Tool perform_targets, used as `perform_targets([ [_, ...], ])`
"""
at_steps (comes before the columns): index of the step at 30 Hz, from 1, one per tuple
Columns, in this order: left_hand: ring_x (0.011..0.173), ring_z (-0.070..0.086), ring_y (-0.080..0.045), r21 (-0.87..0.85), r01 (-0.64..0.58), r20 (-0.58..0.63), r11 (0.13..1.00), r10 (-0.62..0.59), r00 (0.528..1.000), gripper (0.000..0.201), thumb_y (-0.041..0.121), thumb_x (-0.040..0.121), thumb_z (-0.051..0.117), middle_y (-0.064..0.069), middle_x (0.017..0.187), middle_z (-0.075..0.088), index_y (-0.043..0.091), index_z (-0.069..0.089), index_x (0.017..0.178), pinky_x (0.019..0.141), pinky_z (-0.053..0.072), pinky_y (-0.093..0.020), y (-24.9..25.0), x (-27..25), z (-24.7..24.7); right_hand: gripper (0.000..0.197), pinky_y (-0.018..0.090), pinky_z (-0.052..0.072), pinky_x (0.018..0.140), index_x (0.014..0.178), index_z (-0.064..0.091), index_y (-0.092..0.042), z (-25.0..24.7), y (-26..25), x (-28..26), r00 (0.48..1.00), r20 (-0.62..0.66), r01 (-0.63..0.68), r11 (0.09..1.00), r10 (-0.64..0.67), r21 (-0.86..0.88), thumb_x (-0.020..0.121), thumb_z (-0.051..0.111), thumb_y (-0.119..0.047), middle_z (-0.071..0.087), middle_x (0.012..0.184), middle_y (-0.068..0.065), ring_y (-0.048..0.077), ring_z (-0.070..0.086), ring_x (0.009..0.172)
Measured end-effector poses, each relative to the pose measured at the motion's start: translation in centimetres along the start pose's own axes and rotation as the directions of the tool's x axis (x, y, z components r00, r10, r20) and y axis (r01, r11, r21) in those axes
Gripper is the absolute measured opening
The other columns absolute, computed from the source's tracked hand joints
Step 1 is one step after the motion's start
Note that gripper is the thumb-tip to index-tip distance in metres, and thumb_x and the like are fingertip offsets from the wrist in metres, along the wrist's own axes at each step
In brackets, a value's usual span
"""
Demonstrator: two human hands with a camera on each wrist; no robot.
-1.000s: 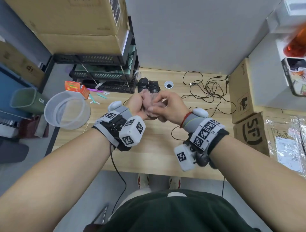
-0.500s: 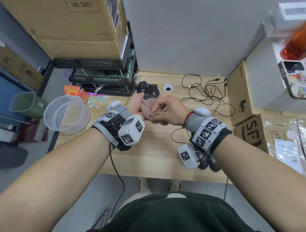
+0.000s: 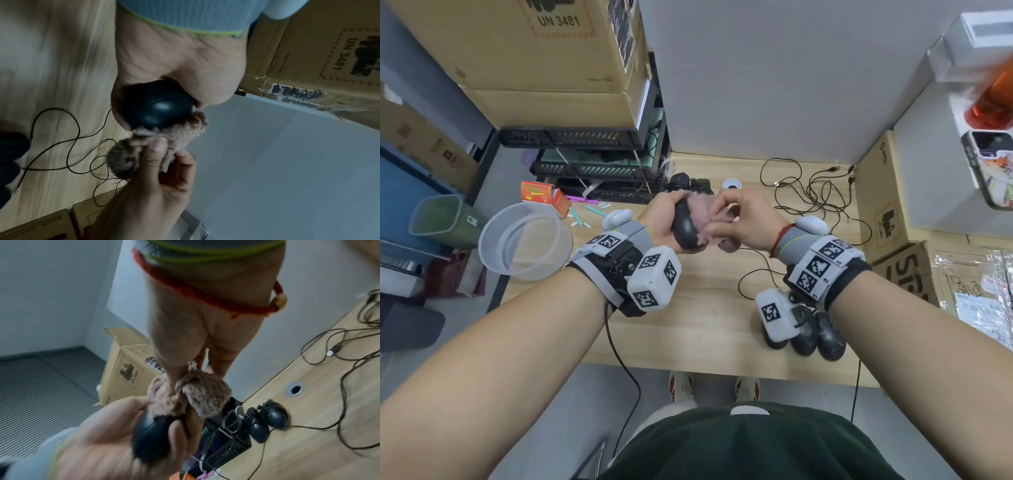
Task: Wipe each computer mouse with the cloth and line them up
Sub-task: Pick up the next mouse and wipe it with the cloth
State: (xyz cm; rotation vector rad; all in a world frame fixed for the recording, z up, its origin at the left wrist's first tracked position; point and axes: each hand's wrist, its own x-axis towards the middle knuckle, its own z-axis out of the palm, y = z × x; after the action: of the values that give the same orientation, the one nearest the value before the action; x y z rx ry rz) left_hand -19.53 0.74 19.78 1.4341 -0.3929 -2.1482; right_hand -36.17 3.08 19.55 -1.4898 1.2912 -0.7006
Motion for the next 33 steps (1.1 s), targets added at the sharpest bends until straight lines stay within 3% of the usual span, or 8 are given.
perform_targets([
  [4, 0.07, 0.059, -0.026, 0.059, -0.029, -0.004, 0.998, 0.029, 1.0, 0.043, 0.046, 0.103, 0.034, -0.01, 0.086, 0.064, 0.016, 0.065, 0.101, 0.073, 0.049, -0.036, -0.2, -0.1, 0.8, 0.014, 0.018, 0.042, 0.035, 0.094, 0.06, -0.005, -0.7, -0.4, 0.6, 0.984, -0.171, -0.033, 0.989, 0.058, 0.144, 0.088, 0.071, -0.002, 0.052, 0.08, 0.011, 0.004, 0.048, 0.037],
  [8, 0.063, 0.05, -0.023, 0.007, -0.078, 0.081, 0.997, 0.078, 0.994, 0.043, 0.027, 0.097, 0.034, -0.01, 0.082, 0.054, 0.009, 0.067, 0.075, 0.061, 0.045, -0.03, 0.3, -0.3, 1.0, 0.02, 0.027, 0.047, 0.039, 0.082, 0.065, -0.016, 0.6, -1.4, 0.2, 0.994, -0.059, 0.095, 0.995, -0.096, -0.019, 0.078, 0.083, -0.007, 0.054, 0.079, -0.004, 0.011, 0.053, 0.052],
  [11, 0.06, 0.052, -0.024, 0.05, -0.072, 0.084, 0.996, 0.068, 0.994, 0.035, 0.031, 0.094, 0.034, -0.014, 0.082, 0.054, 0.008, 0.06, 0.087, 0.059, 0.051, -0.031, 0.7, -0.7, 0.5, 0.022, 0.027, 0.045, 0.036, 0.078, 0.065, -0.013, 0.6, -2.0, 0.0, 0.99, 0.098, 0.103, 0.994, -0.099, -0.038, 0.076, 0.083, -0.001, 0.051, 0.081, 0.0, 0.019, 0.052, 0.053],
  [17, 0.069, 0.061, -0.027, 0.16, -0.098, 0.032, 0.982, 0.094, 0.995, 0.044, 0.048, 0.103, 0.032, -0.011, 0.084, 0.064, 0.015, 0.06, 0.114, 0.068, 0.053, -0.036, 0.1, -1.2, 1.0, 0.016, 0.035, 0.052, 0.043, 0.084, 0.06, -0.016, -1.1, -0.6, 1.0, 0.982, -0.19, 0.017, 1.0, -0.012, 0.023, 0.087, 0.073, -0.007, 0.055, 0.074, 0.001, 0.019, 0.051, 0.041],
  [22, 0.077, 0.058, -0.027, -0.007, -0.096, 0.091, 0.995, 0.096, 0.991, 0.053, 0.046, 0.104, 0.023, -0.017, 0.102, 0.06, 0.009, 0.06, 0.113, 0.074, 0.048, -0.036, 0.0, -1.6, 1.0, 0.018, 0.022, 0.049, 0.048, 0.079, 0.068, -0.023, 0.4, -1.9, -0.4, 0.98, 0.001, 0.195, 0.959, -0.199, -0.207, 0.076, 0.085, -0.015, 0.055, 0.079, -0.005, 0.0, 0.054, 0.058],
  [26, 0.088, 0.062, -0.03, 0.142, -0.106, 0.135, 0.984, 0.087, 0.987, 0.064, 0.052, 0.104, 0.016, -0.013, 0.105, 0.068, 0.014, 0.06, 0.13, 0.084, 0.05, -0.048, -0.5, -1.8, 0.6, 0.019, 0.031, 0.049, 0.042, 0.075, 0.064, -0.021, -0.7, -1.9, 0.5, 0.986, -0.169, -0.004, 1.0, 0.001, -0.014, 0.083, 0.076, -0.008, 0.06, 0.073, 0.006, 0.022, 0.056, 0.046],
  [29, 0.094, 0.061, -0.031, 0.2, -0.099, 0.182, 0.975, 0.062, 0.981, 0.057, 0.053, 0.103, 0.022, -0.008, 0.105, 0.067, 0.021, 0.065, 0.121, 0.084, 0.05, -0.051, -0.3, -2.3, 1.1, 0.02, 0.031, 0.051, 0.044, 0.075, 0.062, -0.021, -0.9, -1.8, 0.6, 0.979, -0.204, 0.001, 1.0, 0.005, 0.027, 0.085, 0.074, -0.009, 0.058, 0.069, 0.002, 0.019, 0.054, 0.044],
  [33, 0.073, 0.066, -0.028, -0.002, -0.108, 0.149, 0.994, 0.107, 0.983, 0.05, 0.041, 0.105, 0.03, -0.011, 0.093, 0.066, 0.011, 0.07, 0.099, 0.07, 0.054, -0.036, 0.0, -2.6, 1.4, 0.03, 0.017, 0.045, 0.06, 0.07, 0.064, -0.033, -0.2, -2.3, -0.9, 0.987, 0.068, 0.154, 0.974, -0.144, -0.165, 0.076, 0.084, -0.013, 0.062, 0.074, -0.007, -0.001, 0.058, 0.06],
])
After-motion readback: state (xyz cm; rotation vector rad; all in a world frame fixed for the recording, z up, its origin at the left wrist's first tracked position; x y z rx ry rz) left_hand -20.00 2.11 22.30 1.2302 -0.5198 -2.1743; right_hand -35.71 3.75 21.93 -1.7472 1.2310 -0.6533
